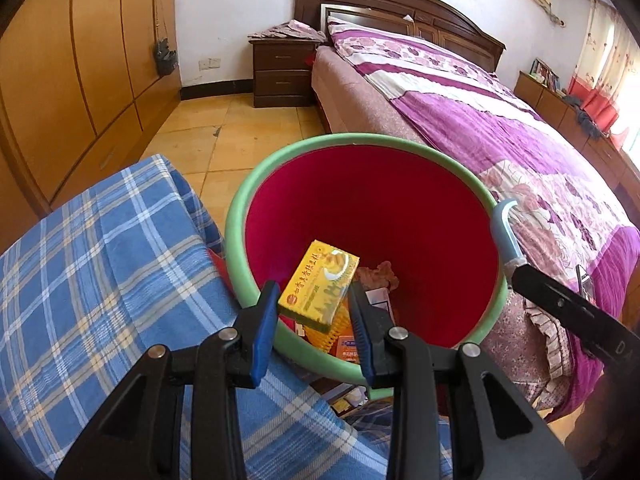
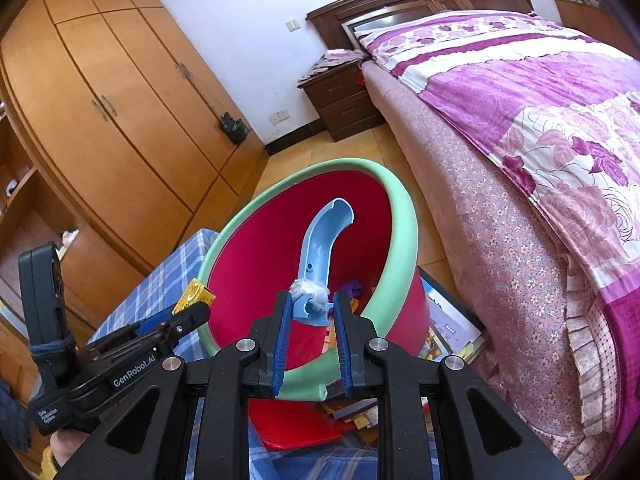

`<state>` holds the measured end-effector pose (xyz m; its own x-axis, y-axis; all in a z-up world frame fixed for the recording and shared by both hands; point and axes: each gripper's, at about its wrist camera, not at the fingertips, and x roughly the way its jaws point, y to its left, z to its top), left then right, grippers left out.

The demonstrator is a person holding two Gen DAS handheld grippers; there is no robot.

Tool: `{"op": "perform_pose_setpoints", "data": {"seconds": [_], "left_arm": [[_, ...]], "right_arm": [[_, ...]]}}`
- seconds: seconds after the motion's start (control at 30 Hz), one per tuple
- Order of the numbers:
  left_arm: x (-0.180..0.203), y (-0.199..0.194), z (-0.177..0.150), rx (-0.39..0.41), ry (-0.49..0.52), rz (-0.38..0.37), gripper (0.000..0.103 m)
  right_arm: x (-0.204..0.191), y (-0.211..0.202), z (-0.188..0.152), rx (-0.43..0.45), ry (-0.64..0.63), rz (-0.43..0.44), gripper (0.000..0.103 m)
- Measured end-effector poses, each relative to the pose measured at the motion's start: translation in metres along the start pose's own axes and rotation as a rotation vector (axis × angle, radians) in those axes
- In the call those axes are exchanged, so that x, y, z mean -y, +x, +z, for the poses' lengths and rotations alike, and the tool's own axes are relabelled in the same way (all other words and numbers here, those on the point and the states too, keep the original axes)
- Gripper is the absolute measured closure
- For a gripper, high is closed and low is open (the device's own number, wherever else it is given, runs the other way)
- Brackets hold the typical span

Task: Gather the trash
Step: 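Open the left tool while the right tool opens, dropping both into the bucket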

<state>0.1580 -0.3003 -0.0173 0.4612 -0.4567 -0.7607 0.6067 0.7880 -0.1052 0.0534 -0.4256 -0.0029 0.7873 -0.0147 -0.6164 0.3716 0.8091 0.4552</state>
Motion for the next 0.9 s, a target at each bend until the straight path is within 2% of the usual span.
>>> {"op": "perform_pose_setpoints", "data": {"seconds": [0.03,0.07,0.13,0.33,0.9], "left_arm": [[0.0,0.001,0.0,-0.003,0.002,-0.004,0.065],[0.0,0.001,0.0,-0.005,0.003,-0.006,0.058],[0.001,0.001,-0.001,0.002,0.006,0.001,0.054],[-0.001,-0.001,-0.006,-0.011,0.003,0.014,0.054],[-0.042,-0.02,-0.023,-0.006,-0.158,0.08,0.051]], "right_arm": [[0.001,0.001,0.0,0.0,0.002,-0.002,0.082],[0.002,0.001,0.0,-0.001,0.004,-0.003,0.082],[0.003,0.002,0.0,-0.002,0.008,-0.003,0.082],[0.008,0.008,0.0,-0.008,0.016,-0.012,0.082],[0.002,0.034,0.01,-0.026,-0.049,-0.031,0.079]]}}
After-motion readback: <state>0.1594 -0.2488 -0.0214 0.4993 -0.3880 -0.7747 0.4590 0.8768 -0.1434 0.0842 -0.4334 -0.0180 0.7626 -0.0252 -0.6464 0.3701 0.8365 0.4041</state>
